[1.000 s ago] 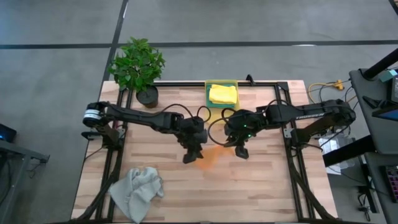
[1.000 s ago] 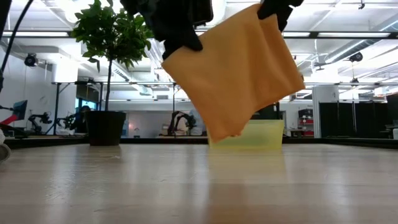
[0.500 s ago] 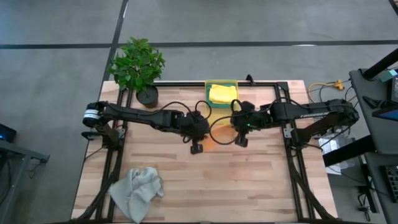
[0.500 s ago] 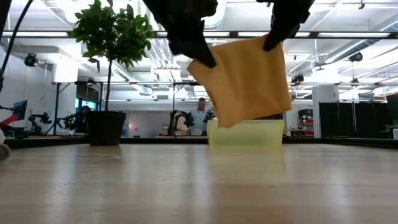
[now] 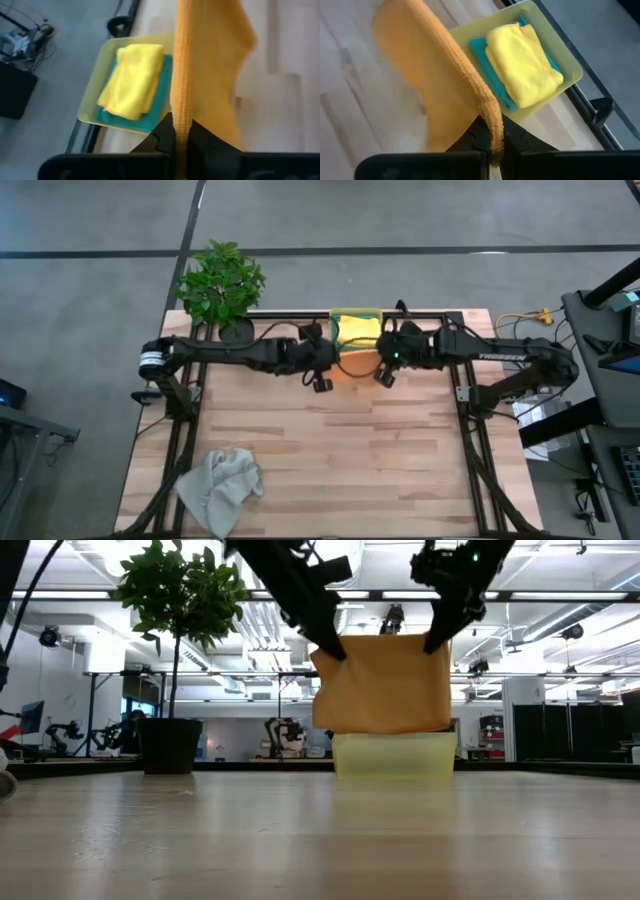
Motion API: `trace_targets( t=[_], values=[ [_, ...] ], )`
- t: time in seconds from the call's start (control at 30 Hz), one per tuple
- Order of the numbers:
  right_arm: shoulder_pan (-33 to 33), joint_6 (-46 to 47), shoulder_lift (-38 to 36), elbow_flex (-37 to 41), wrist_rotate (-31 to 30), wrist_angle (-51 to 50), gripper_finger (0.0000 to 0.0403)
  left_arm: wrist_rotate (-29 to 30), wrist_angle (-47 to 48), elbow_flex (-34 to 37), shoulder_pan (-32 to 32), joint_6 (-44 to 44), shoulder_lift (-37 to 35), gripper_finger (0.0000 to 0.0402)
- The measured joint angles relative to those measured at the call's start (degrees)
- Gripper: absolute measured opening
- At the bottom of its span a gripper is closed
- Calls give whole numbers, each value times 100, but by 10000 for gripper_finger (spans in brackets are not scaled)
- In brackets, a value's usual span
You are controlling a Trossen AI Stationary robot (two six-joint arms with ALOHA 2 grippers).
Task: Fold microfiber towels
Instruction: Put the orange microfiber towel into the yellow bin
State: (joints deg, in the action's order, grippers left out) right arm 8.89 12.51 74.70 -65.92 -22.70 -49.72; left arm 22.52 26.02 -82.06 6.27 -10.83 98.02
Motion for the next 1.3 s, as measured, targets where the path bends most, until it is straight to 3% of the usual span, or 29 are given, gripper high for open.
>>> trace_targets(
  t=[0.13,0.4,0.53,0.73,0.87,1.1,1.3],
  values=[
    [496,-260,-149,320,238,534,8,-313,-438,12,343,-58,45,0],
    [1506,-594,-199,383,1529,858,8,-729,-660,-44,769,-24,123,0],
    [1877,-788,-180,363,1618,1062,8,-814,-888,-48,989,-24,142,0],
    [2369,-848,-124,438,1853,1407,8,-1399,-1106,-174,1313,182,488,0],
    [2687,-805,136,436,1924,1687,8,-1563,-1066,-568,1533,199,884,0],
    [2871,-495,579,350,3207,1472,8,-1827,-315,-1253,1612,293,1114,0],
    [2859,-405,599,397,4030,1071,8,-2948,249,-1231,1533,440,1061,0]
  ],
)
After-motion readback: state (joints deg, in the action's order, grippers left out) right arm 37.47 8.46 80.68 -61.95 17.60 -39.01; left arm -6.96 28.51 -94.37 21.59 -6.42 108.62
